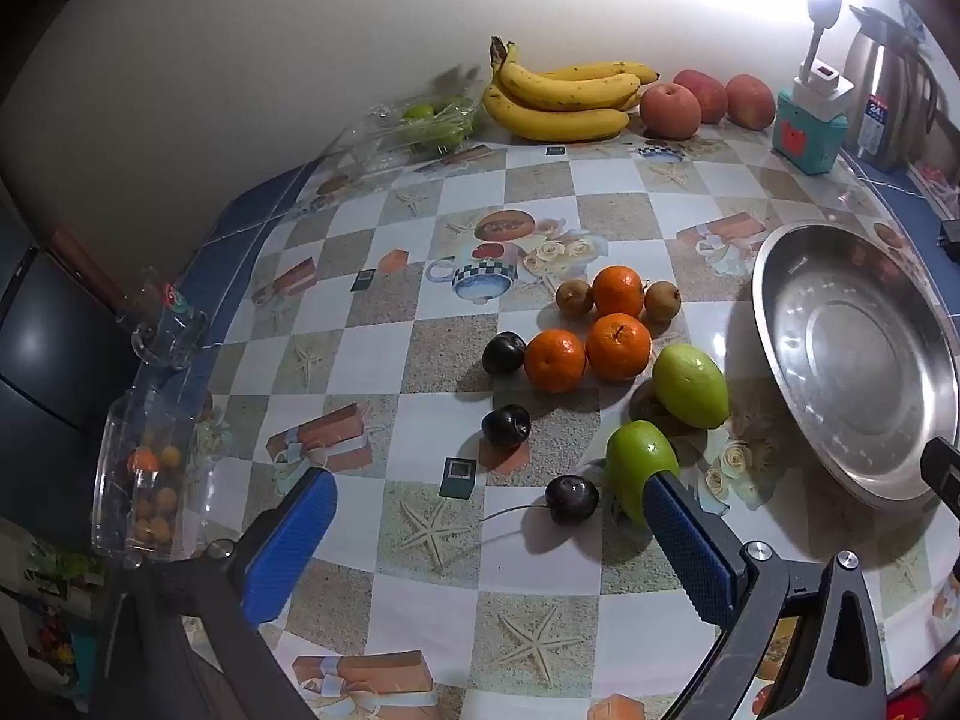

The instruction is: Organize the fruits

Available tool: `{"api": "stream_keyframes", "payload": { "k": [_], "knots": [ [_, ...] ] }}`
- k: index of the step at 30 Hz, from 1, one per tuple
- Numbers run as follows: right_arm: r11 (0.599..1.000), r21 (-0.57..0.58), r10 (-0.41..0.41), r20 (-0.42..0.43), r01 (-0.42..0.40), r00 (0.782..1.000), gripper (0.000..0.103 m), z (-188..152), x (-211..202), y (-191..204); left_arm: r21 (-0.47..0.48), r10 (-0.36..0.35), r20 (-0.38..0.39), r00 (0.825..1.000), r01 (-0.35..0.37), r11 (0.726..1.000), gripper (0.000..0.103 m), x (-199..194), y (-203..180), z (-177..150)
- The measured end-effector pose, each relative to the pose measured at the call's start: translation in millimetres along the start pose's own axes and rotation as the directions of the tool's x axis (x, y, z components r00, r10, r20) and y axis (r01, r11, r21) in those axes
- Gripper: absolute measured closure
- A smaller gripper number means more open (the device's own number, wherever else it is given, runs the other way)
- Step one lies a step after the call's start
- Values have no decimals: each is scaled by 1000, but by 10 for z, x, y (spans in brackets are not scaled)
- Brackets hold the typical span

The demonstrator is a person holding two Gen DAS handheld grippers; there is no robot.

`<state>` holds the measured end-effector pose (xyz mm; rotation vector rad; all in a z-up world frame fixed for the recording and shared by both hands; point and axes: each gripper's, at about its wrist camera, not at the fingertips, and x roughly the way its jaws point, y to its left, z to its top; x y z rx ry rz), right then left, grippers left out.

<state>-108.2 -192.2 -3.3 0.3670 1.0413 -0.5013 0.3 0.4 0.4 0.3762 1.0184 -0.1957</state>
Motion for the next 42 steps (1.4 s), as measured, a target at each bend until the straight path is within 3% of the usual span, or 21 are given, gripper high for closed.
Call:
{"api": "stream_keyframes", "payload": {
  "k": [42],
  "knots": [
    [1000,-4,-1,-12,1,1000,0,-11,46,11,-13,31,3,1000,-31,999,0,32,57,1]
  ]
}}
